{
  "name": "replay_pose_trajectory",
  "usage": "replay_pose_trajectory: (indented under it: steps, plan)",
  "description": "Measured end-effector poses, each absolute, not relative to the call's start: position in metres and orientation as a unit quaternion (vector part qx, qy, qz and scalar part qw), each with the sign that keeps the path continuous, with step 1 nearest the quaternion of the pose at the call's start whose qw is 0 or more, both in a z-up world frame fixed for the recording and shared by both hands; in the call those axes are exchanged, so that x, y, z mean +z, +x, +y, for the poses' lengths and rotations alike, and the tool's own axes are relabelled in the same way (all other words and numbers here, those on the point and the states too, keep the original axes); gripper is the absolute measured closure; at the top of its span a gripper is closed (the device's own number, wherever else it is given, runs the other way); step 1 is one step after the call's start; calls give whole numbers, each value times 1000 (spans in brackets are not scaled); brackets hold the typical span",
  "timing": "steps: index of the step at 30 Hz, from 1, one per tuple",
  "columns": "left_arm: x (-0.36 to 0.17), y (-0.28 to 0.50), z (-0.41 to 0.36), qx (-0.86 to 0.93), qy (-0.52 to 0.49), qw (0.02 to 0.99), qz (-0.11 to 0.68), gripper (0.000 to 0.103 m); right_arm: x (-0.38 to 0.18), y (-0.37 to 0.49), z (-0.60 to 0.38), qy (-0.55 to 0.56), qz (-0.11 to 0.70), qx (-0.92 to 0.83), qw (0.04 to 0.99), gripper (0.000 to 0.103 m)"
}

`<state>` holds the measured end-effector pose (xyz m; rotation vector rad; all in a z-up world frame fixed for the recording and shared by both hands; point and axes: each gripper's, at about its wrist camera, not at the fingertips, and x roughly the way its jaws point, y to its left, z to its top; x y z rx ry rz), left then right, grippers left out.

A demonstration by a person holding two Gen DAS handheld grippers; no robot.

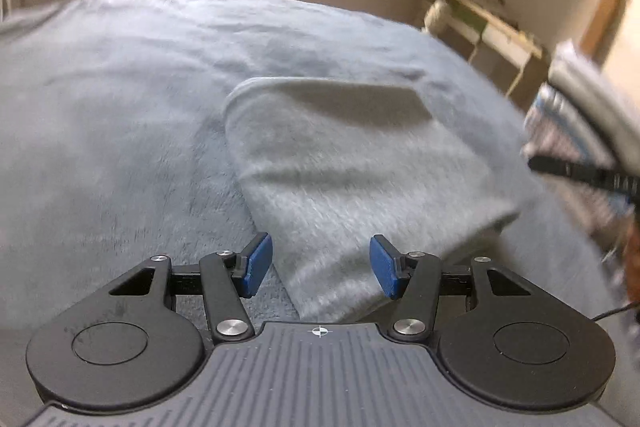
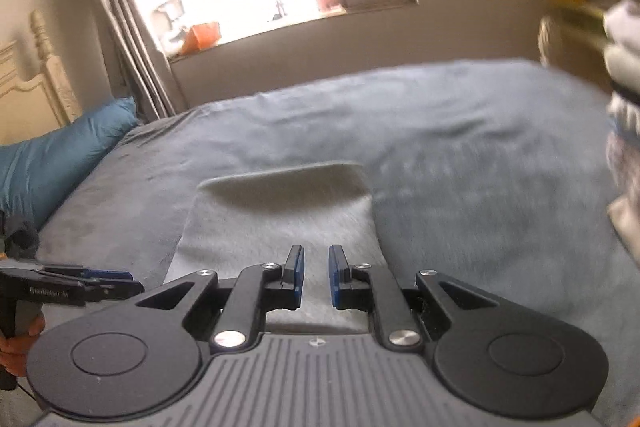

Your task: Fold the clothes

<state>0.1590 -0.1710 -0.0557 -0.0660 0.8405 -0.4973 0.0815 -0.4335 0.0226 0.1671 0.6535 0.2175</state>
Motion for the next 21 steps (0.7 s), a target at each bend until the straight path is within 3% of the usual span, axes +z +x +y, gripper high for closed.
replay_pose_trajectory:
  steps: [6, 12, 14, 21]
  plan:
    - [-72, 160, -165, -234, -29, 872, 429, 50, -33, 101, -425, 85, 393, 99, 910, 91]
    - [-43, 160, -161, -238, -23, 902, 360, 51, -4, 94, -431, 107, 327, 103, 933, 90]
    - [-39, 162, -175, -254, -16, 903, 345, 55, 0, 96, -428, 97, 305, 97, 942, 90]
    - [-77, 155, -233, -285, 102, 887, 347, 55, -42, 104, -417, 53, 325, 78, 941, 90]
